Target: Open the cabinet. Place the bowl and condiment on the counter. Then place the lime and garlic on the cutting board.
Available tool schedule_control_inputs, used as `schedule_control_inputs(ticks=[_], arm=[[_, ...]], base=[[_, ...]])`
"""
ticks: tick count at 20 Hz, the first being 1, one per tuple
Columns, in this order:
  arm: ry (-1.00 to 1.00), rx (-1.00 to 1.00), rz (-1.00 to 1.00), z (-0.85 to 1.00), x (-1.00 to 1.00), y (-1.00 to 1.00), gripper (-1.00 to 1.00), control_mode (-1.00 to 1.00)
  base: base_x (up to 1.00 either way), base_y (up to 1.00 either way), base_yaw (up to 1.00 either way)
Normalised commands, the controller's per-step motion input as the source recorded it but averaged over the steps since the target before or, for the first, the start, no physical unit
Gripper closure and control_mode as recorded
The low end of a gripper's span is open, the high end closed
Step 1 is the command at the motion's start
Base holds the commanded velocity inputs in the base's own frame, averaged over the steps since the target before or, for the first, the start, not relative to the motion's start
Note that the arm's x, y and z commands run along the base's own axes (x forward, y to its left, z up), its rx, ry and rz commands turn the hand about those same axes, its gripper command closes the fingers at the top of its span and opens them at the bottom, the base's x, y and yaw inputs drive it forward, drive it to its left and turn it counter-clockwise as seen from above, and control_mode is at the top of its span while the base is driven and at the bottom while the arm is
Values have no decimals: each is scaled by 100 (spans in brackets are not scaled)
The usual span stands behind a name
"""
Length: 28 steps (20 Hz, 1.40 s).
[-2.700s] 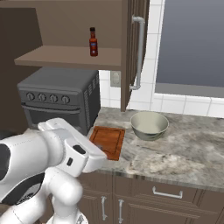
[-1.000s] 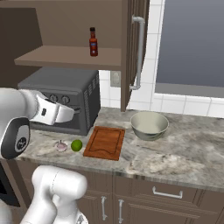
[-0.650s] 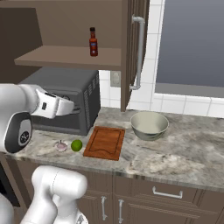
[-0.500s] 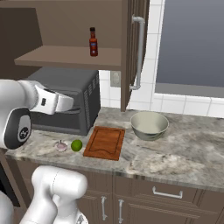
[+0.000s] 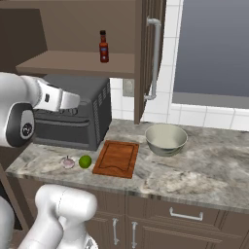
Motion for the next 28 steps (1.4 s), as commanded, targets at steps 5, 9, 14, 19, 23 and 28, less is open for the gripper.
schedule_control_inputs(ticks=[5,9,14,19,23,28], arm=[[-8,-10,0,13,21,22,-100,-100],[-1,-7,0,24,22,1,-100,-100],[1,-5,0,35,9,0,-100,-100],[1,-4,0,19,13,0,-100,-100],[2,-3,0,9,20,0,-100,-100],[10,-4,0,5,25,0,-100,-100]], base=[[0,0,0],[0,0,0],[0,0,0],[0,0,0],[0,0,0],[0,0,0]])
